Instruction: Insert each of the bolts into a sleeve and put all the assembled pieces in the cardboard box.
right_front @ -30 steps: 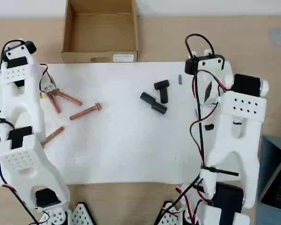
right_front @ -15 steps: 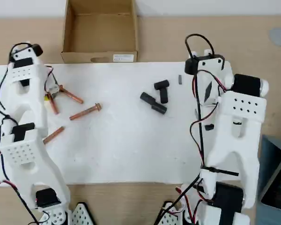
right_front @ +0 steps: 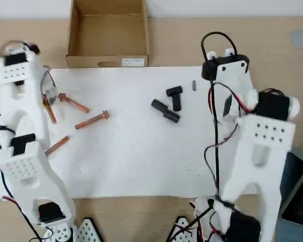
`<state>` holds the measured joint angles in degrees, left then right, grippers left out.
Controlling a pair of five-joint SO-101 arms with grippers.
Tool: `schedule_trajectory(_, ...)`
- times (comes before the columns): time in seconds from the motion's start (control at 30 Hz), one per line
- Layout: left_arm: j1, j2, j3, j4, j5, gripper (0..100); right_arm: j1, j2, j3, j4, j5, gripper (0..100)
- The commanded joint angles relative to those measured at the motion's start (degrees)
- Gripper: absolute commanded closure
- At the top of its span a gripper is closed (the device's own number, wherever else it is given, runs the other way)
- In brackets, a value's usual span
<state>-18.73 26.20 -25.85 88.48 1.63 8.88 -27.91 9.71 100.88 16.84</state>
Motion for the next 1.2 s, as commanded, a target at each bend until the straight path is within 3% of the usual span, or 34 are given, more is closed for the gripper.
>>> schedule_trajectory(0.0, 2.7, -8.0, -6.8, 7.6, 0.0, 100, 0.7, -5.7, -2.1, 1.3, 0.3, 98.8)
schedule_trajectory(0.1, 4.8, -12.6, -7.3, 12.0, 0.0, 100, 0.8, -10.1, -0.7, 1.3, 0.1, 98.8)
schedule_trajectory(0.27, 8.0, -24.4, -2.2, 12.0, 0.0, 100, 0.8, -19.4, 0.8, 1.1, 0.0, 98.8)
schedule_trajectory(0.53, 19.3, -45.9, 14.8, 11.3, 2.2, 100, 0.9, -30.8, 11.1, -3.7, -1.7, 98.8)
schedule_trajectory(0.73, 21.0, -61.8, 33.4, 0.2, 7.7, 100, 0.4, -37.1, 20.1, -11.1, -13.5, 98.9)
schedule_trajectory(0.87, 21.0, -73.6, 48.3, -9.3, 9.1, 100, -0.2, -40.5, 28.3, -17.1, -15.6, 98.9)
schedule_trajectory(1.17, 21.1, -102.4, 75.1, -25.8, 11.9, 100, -13.0, -51.0, 41.6, -28.2, -22.3, 98.9)
